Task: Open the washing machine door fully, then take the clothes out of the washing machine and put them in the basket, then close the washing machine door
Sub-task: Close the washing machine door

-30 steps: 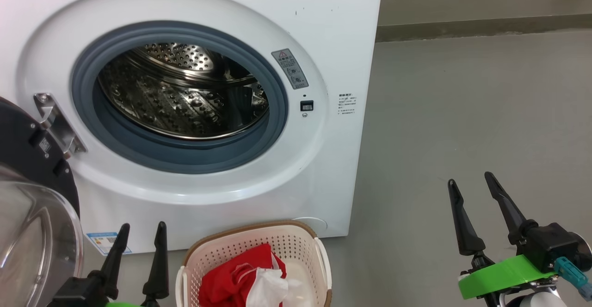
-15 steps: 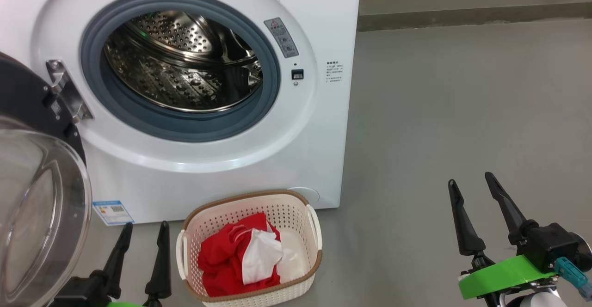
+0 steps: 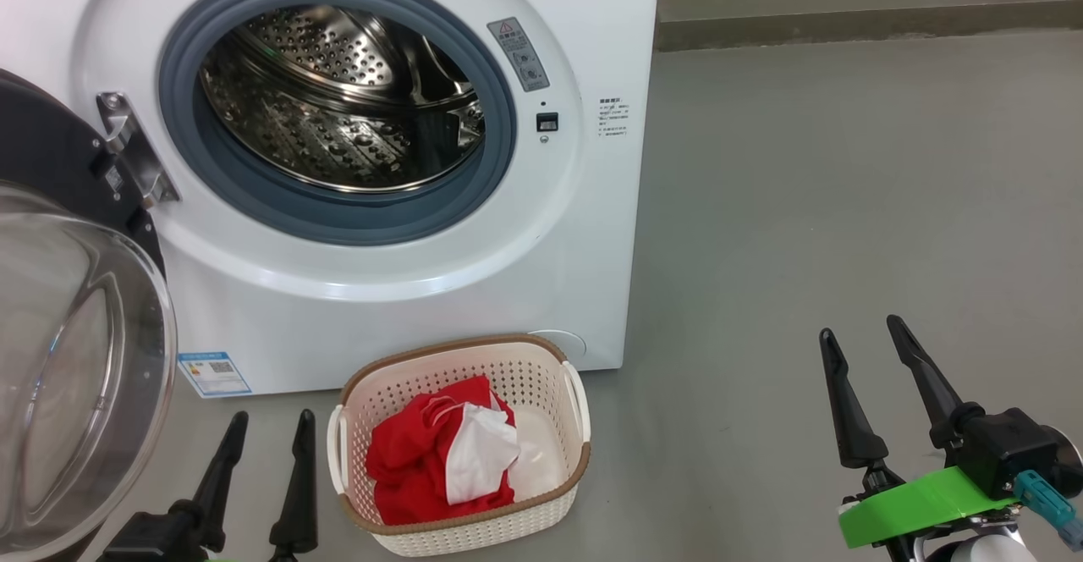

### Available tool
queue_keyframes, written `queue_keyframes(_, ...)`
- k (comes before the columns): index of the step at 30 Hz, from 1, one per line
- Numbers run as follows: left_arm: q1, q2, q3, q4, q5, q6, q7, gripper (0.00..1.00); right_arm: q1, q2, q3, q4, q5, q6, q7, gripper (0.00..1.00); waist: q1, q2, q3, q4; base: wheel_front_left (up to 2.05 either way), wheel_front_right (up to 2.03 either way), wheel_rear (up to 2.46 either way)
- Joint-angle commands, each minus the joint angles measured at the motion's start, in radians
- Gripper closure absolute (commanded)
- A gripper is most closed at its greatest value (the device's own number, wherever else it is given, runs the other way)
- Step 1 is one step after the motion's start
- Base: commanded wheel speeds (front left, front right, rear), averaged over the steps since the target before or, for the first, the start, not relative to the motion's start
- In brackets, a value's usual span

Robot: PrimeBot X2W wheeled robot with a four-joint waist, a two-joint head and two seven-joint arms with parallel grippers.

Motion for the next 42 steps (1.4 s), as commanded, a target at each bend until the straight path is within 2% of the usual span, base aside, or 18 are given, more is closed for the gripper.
queue_keyframes(1, -0.021, 0.021, 0.029, -0.026, 0.000, -0.002, -0.012, 0.00, -0.016, -0.004, 0.021, -0.024, -0.003, 0.006, -0.006, 0.00, 0.0000, 0.0000, 0.000, 0.001, 0.00, 0.00, 0.00)
queue_keyframes(8, -0.024, 0.022, 0.025, -0.036, 0.013, 0.011, -0.012, 0.00, -0.017, -0.008, 0.023, -0.025, -0.004, 0.006, -0.006, 0.00, 0.0000, 0.0000, 0.007, 0.024, 0.00, 0.00, 0.00)
queue_keyframes(16, -0.030, 0.024, 0.027, -0.058, 0.018, 0.035, -0.012, 0.00, -0.019, -0.010, 0.029, -0.030, -0.005, 0.006, -0.006, 0.00, 0.0000, 0.0000, 0.021, 0.090, 0.00, 0.00, 0.00)
queue_keyframes(42, -0.006, 0.041, 0.020, -0.160, 0.026, 0.089, 0.010, 0.00, -0.021, -0.026, 0.066, -0.054, 0.004, 0.006, -0.006, 0.00, 0.0000, 0.0000, 0.036, 0.442, 0.00, 0.00, 0.00)
